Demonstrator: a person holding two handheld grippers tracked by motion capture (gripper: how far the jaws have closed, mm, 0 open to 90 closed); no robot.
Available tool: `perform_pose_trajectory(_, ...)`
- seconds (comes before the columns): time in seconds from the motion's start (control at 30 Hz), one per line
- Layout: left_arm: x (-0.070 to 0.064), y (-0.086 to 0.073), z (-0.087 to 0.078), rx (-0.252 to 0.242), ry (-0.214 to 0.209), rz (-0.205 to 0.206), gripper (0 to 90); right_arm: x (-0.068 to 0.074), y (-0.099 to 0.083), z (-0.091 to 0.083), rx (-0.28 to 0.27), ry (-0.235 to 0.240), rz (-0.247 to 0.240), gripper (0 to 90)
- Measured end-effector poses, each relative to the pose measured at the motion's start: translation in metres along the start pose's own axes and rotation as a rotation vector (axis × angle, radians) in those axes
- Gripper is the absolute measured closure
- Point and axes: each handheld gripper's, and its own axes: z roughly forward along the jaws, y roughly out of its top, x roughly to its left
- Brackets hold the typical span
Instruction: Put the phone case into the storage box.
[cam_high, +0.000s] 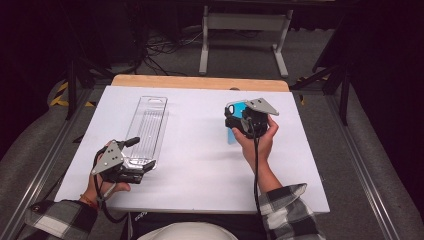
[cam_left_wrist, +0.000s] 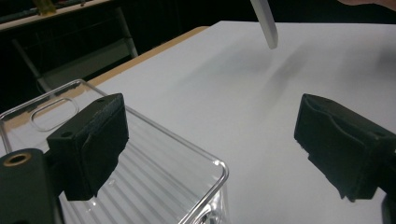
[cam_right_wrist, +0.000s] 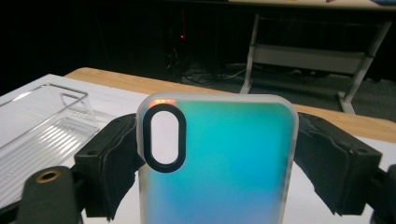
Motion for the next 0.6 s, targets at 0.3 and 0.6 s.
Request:
perform_pose_trajectory(0.3,-0.009,0.019,0.016,-0.028,-0.043,-0.02,14.2,0.022,0.005,-0.014,-0.052,0.058,-0.027,17.7)
perform_pose_trajectory(0.6,-0.021,0.034,0.046,-0.012,-0.062,-0.004,17.9,0.042,0.002,-0.017,-0.064,0.101,-0.044,17.6)
